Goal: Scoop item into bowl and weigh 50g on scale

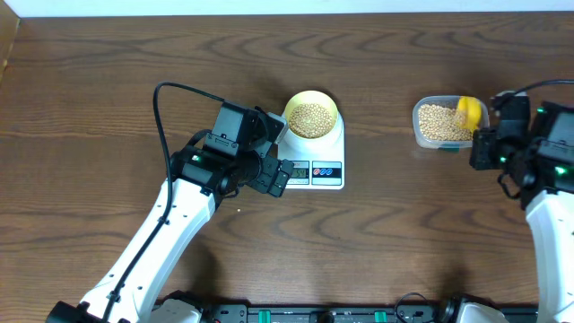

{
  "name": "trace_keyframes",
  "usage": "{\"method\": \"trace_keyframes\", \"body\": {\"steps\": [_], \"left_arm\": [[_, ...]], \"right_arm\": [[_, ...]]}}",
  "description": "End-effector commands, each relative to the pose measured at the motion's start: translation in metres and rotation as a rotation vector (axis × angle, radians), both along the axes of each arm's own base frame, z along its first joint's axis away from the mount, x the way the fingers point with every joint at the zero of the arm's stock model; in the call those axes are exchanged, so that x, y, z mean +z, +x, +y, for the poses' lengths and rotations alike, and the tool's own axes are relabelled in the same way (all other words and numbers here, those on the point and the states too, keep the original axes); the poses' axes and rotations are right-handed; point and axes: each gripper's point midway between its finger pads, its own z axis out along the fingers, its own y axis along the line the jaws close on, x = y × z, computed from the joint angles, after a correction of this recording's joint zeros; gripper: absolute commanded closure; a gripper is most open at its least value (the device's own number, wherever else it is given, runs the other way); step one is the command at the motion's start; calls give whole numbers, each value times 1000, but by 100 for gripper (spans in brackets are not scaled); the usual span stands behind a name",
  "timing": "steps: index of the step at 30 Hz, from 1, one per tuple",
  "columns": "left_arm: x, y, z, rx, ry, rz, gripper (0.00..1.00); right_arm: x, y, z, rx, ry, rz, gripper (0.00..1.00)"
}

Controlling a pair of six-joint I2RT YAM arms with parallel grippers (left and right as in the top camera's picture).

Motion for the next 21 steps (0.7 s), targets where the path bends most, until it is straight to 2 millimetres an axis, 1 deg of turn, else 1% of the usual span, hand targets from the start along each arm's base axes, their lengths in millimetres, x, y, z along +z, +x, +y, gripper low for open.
{"method": "trace_keyframes", "body": {"steps": [1,6,10,11,12,13,14,15,17,18,20,21], "left_arm": [[-4,-2,0,5,4,12,5],[-4,-2,0,5,4,12,5],[-4,-2,0,5,4,12,5],[-4,-2,0,5,4,12,5],[-4,-2,0,5,4,12,5],[-4,-2,0,5,4,12,5],[-4,-2,0,5,4,12,5],[-4,-2,0,5,4,12,5],[-4,-2,0,5,4,12,5],[-4,-2,0,5,4,12,5],[-4,-2,0,5,4,12,5],[-4,-2,0,6,4,12,5]], "right_arm": [[0,0,-4,30,-230,24,99],[0,3,16,87,-252,20,99],[5,10,24,80,-230,-16,99],[13,20,28,28,-159,-68,99],[19,25,31,5,-112,-100,99],[31,36,40,-16,-20,-163,99],[39,42,46,-19,38,-201,99],[60,57,61,-8,167,-291,99],[78,67,75,25,272,-362,99],[92,75,88,69,350,-414,99],[102,81,103,122,403,-455,99],[106,85,117,169,428,-478,99]]}}
